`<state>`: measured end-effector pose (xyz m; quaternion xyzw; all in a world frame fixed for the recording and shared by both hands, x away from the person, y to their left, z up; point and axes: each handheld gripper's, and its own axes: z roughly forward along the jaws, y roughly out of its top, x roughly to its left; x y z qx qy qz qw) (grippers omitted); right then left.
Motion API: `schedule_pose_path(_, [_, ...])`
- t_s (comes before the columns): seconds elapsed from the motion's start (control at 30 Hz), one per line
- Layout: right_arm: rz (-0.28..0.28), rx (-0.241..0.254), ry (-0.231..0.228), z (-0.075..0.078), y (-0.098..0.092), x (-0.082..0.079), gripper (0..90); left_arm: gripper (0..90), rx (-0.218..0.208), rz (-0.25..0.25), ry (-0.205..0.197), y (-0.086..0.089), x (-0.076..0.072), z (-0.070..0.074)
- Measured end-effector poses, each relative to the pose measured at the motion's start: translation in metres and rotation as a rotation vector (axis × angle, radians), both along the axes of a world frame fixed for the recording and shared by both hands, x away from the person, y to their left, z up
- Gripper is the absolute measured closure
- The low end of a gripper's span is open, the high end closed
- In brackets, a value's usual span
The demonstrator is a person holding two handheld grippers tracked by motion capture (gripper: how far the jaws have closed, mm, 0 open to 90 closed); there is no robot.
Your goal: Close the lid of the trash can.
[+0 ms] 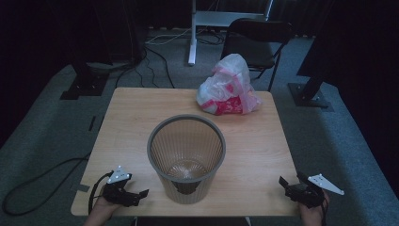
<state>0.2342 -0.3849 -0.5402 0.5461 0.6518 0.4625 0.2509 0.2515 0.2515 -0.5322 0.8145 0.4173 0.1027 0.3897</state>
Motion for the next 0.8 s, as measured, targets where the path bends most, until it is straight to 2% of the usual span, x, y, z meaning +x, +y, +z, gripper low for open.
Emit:
schedule_pose_path(0.13, [-0.002,0.005,0.0,-0.006,-0.005,-0.005,10.9,0.0,-0.001,0.001,0.0,0.0,0.0,0.0])
schedule_pose_path(0.2, [-0.005,0.005,-0.017,-0.007,-0.006,-0.008,10.8,0.0,0.0,0.0,0.0,0.0,0.0,0.0])
schedule_pose_path(0.43, [-0.035,0.014,-0.035,-0.011,-0.009,-0.013,10.9,0.0,-0.002,0.003,-0.002,0.001,-0.001,0.0])
schedule_pose_path(0.6, [-0.033,-0.028,-0.032,-0.013,-0.003,-0.012,10.9,0.0,-0.001,0.003,-0.004,0.001,-0.001,0.0])
schedule_pose_path(0.8, [-0.035,-0.03,-0.032,-0.014,-0.003,-0.012,10.9,0.0,-0.001,0.001,-0.005,0.0,-0.001,0.0])
